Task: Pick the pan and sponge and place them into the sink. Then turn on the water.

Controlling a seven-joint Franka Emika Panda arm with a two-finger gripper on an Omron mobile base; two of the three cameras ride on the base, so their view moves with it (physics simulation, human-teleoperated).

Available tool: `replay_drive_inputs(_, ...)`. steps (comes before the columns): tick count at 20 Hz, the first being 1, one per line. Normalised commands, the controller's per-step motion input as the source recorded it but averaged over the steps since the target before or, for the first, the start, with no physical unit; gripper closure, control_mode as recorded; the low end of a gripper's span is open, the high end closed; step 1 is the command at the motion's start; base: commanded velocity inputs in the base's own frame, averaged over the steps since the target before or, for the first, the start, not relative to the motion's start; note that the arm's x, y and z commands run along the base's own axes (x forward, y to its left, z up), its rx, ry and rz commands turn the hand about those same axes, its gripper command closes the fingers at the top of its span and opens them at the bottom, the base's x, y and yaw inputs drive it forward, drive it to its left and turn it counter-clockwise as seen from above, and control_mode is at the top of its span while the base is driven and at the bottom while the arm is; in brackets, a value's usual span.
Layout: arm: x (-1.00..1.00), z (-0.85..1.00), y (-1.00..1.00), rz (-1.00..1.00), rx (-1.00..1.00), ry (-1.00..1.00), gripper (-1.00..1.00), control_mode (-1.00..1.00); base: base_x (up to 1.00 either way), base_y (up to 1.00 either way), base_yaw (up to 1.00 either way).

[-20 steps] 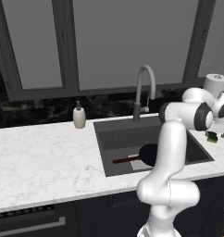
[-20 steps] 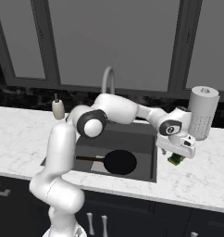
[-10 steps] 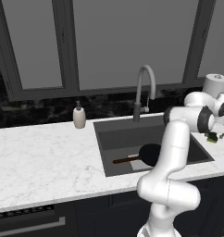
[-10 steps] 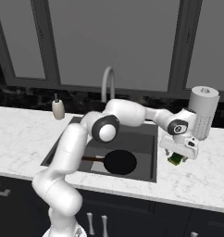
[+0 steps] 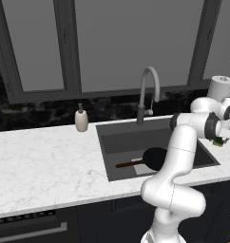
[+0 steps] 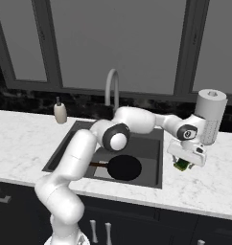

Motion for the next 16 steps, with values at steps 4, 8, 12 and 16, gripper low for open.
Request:
replay_drive_inputs(4, 0.0, -0.25, 0.0, 0.0, 0.01, 0.0, 1.0, -1.0, 0.0, 0.0, 0.0)
replay_drive_inputs(8, 0.0, 0.0, 0.0, 0.0, 0.0, 0.0, 1.0, -1.0, 0.0, 0.0, 0.0)
replay_drive_inputs(12, -0.16, -0.01, 0.11, 0.02, 0.0, -0.04, 1.0, -1.0, 0.0, 0.0, 0.0)
replay_drive_inputs(16, -0.56, 0.0, 0.68, 0.1, 0.02, -0.22, 1.0, -1.0, 0.0, 0.0, 0.0)
